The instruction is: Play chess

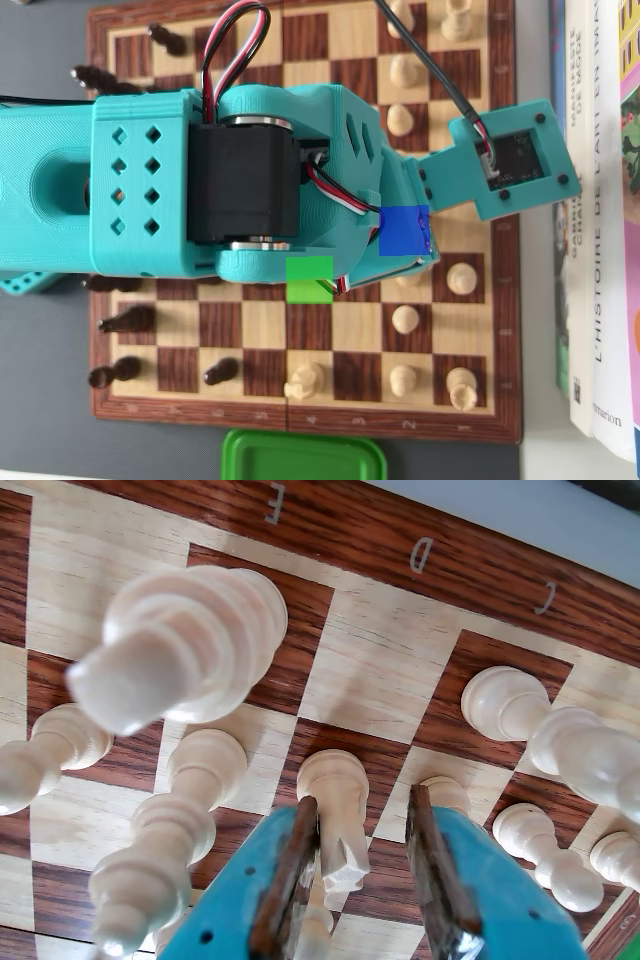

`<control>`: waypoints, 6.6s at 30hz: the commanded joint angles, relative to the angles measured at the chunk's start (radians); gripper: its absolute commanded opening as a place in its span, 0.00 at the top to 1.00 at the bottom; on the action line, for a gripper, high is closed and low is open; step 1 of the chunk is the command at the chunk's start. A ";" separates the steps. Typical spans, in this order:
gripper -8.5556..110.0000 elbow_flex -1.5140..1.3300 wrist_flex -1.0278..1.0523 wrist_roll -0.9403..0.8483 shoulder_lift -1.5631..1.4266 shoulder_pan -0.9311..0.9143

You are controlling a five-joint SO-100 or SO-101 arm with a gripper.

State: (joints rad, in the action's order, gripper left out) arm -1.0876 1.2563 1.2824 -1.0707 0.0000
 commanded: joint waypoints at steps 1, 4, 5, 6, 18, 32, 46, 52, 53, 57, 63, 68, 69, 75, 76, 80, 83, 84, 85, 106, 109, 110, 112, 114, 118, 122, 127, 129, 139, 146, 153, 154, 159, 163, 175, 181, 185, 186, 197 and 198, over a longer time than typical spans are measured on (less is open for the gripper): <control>0.81 0.021 0.008 -0.005 -0.008 -0.012; 0.82 0.021 0.008 -0.005 -0.009 -0.012; 0.84 0.021 0.008 -0.005 -0.009 -0.012; 0.85 0.021 0.008 -0.005 -0.009 -0.012; 0.90 0.026 0.008 -0.005 -0.011 -0.012; 0.90 0.029 0.008 -0.005 -0.017 -0.012; 0.90 0.008 0.008 -0.005 -0.126 -0.012; 0.90 -0.077 0.005 -0.005 -0.224 -0.012; 0.90 -0.087 0.002 -0.005 -0.241 -0.012; 0.90 -0.126 -0.003 0.002 -0.293 -0.012; 0.90 -0.196 -0.005 0.005 -0.373 -0.012; 0.90 -0.238 -0.005 0.005 -0.431 -0.031; 0.90 -0.247 -0.005 0.005 -0.443 -0.038; 0.90 -0.324 -0.005 0.000 -0.517 -0.071; 0.90 -0.339 -0.005 0.000 -0.528 -0.078; 0.90 -0.407 -0.005 -0.003 -0.563 -0.110; 0.90 -0.445 -0.005 -0.003 -0.580 -0.130; 0.90 -0.457 -0.005 -0.003 -0.581 -0.137; 0.90 -0.466 -0.005 -0.003 -0.581 -0.138; 0.90 -0.632 -0.097 -0.005 -0.571 -0.176; 0.90 -0.647 -0.098 -0.005 -0.569 -0.176; 0.90 -0.650 -0.098 -0.005 -0.565 -0.176; 0.90 -0.650 -0.098 -0.005 -0.543 -0.176; 0.90 -0.644 -0.098 -0.005 -0.526 -0.181; 0.90 -0.643 -0.100 -0.005 -0.512 -0.181; 0.90 -0.643 -0.126 -0.005 -0.511 -0.181; 0.90 -0.644 -0.138 -0.005 -0.511 -0.179; 0.90 -0.649 -0.138 -0.005 -0.511 -0.179; 0.90 -0.641 -0.140 -0.005 -0.454 -0.181; 0.89 -0.641 -0.140 -0.005 -0.454 -0.181; 0.84 -0.641 -0.137 -0.006 -0.454 -0.179; 0.83 -0.641 -0.137 -0.014 -0.454 -0.179; 0.83 -0.641 -0.133 -0.023 -0.454 -0.179; 0.83 -0.641 -0.130 -0.023 -0.456 -0.176; 0.83 -0.643 -0.129 -0.025 -0.558 -0.167; 0.83 -0.644 -0.129 -0.025 -0.624 -0.169; 0.83 -0.655 -0.127 -0.025 -0.698 -0.169; 0.83 -0.655 -0.127 -0.025 -0.718 -0.169; 0.83 -0.701 -0.149 -0.006 -0.937 -0.155; 0.83 -0.729 -0.164 0.009 -0.968 -0.155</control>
State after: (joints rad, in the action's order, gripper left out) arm -1.8040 1.1244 1.2686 -1.9574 -0.1580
